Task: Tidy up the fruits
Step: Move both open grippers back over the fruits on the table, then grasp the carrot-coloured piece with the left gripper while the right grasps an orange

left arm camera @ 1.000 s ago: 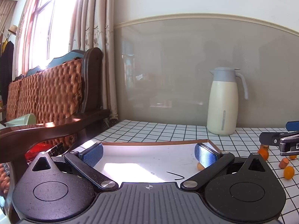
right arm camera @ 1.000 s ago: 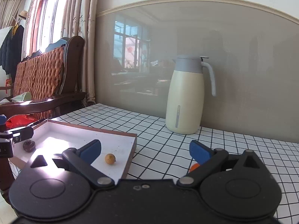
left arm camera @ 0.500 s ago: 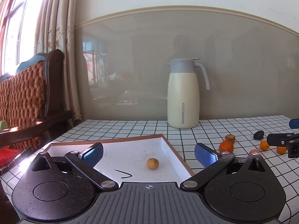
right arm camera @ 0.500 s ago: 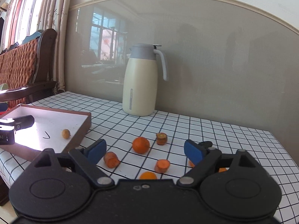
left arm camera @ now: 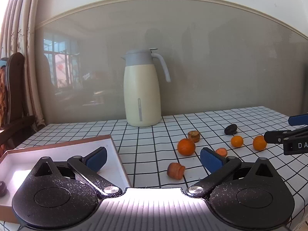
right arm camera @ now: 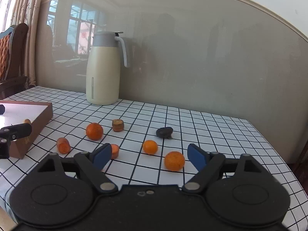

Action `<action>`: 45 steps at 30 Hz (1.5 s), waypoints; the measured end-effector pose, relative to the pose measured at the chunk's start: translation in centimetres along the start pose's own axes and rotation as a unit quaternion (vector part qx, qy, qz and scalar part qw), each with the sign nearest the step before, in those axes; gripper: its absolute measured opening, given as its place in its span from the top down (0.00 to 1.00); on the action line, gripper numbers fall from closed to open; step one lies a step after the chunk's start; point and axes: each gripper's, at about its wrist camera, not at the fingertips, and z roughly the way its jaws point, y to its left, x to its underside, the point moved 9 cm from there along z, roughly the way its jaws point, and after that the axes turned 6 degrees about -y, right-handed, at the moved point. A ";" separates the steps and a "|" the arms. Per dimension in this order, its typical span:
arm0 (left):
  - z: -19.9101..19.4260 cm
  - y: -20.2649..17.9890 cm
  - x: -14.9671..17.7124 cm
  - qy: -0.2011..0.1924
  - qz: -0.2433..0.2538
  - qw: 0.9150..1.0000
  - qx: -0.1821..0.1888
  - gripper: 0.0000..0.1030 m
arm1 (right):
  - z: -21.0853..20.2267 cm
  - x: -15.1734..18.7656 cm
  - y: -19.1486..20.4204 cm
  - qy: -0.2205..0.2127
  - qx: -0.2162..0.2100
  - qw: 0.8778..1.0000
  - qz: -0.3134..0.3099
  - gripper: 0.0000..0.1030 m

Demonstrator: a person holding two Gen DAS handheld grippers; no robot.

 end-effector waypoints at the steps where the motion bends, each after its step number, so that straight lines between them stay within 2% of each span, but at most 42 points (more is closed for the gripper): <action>1: 0.2 -0.5 0.1 0.001 0.001 1.000 0.002 0.00 | 0.2 0.3 -0.4 0.003 0.003 1.000 0.000 0.25; 8: 1.8 -2.3 0.7 0.015 -0.004 1.000 0.021 0.00 | 1.3 1.6 -2.2 0.019 0.016 1.000 0.002 0.28; 14: 3.1 -2.9 1.5 0.028 0.001 0.999 0.022 0.01 | 2.8 1.7 -2.6 0.021 0.014 1.000 0.008 0.29; 16: 3.6 -3.0 1.8 0.035 0.002 0.999 0.024 0.05 | 3.1 1.7 -2.4 0.021 0.013 1.000 0.008 0.31; 17: 3.8 -3.1 1.9 0.040 0.002 0.999 0.026 0.11 | 3.2 1.7 -2.2 0.020 0.008 1.000 0.011 0.31; 18: 4.1 -3.1 2.1 0.046 0.001 0.999 0.027 0.12 | 3.2 1.8 -1.7 0.021 -0.002 1.000 0.015 0.31; 22: 4.7 -3.2 2.7 0.059 0.000 0.998 0.026 0.13 | 3.4 2.2 0.6 0.026 -0.024 0.999 -0.008 0.35; 28: 5.3 -3.2 3.3 0.070 -0.004 0.997 0.027 0.16 | 3.9 2.2 1.0 0.030 -0.024 0.999 0.005 0.37; 36: 6.2 -3.0 3.9 0.084 -0.016 0.996 0.032 0.25 | 3.2 3.3 4.5 0.048 -0.081 0.995 -0.016 0.42; 41: 6.8 -3.1 4.6 0.096 -0.017 0.995 0.034 0.26 | 3.8 4.0 6.4 0.060 -0.103 0.993 -0.016 0.44; 43: 7.0 -3.1 4.7 0.096 -0.014 0.995 0.032 0.27 | 4.5 4.3 7.0 0.066 -0.103 0.992 -0.016 0.51; 45: 7.2 -2.9 4.6 0.094 -0.019 0.995 0.030 0.27 | 5.2 4.3 7.6 0.071 -0.111 0.991 -0.011 0.53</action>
